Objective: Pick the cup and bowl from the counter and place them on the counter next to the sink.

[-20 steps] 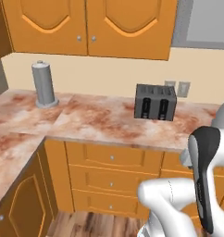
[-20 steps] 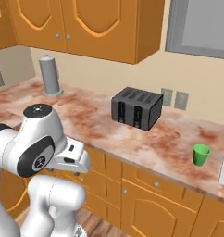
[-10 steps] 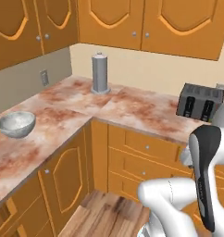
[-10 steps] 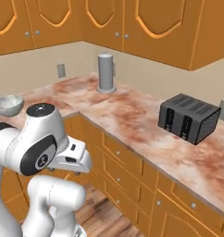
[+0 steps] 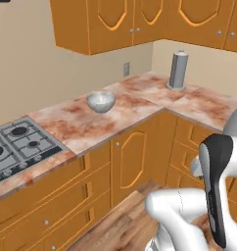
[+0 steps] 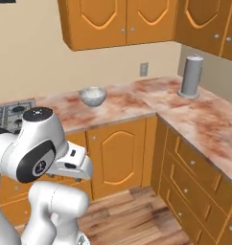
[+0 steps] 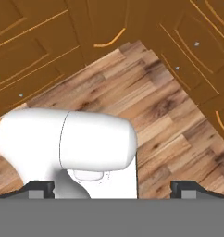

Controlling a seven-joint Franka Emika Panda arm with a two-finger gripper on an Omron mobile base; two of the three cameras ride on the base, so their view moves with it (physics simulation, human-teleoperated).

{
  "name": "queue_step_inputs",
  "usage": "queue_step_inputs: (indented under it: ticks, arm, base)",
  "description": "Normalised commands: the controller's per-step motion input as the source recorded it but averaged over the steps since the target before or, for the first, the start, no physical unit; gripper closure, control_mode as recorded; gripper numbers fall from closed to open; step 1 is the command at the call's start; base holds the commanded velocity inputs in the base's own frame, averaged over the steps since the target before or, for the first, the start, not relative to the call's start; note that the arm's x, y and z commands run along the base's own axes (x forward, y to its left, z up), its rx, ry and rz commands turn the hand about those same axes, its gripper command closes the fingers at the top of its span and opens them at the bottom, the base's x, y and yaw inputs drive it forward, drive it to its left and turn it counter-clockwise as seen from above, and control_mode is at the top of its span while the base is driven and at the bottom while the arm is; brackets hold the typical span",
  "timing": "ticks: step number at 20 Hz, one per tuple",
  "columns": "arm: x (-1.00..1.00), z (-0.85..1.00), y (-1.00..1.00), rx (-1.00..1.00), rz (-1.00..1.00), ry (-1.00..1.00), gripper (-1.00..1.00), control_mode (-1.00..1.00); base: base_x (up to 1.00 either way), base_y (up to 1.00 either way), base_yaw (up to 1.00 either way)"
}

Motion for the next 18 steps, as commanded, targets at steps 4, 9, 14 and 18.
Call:
queue_step_inputs:
  ticks: [4,9,14,18]
  arm:
    - [0.00,0.00,0.00,0.00,0.00,0.00,-1.00,1.00]
    - [0.00,0.00,0.00,0.00,0.00,0.00,-1.00,1.00]
    - [0.00,0.00,0.00,0.00,0.00,0.00,-1.00,1.00]
    - [0.00,0.00,0.00,0.00,0.00,0.00,-1.00,1.00]
  base:
    - [0.40,-0.18,0.47]
    - [0.52,-0.26,0.39]
    - [0.50,-0.06,0.29]
    - [0.96,-0.06,0.28]
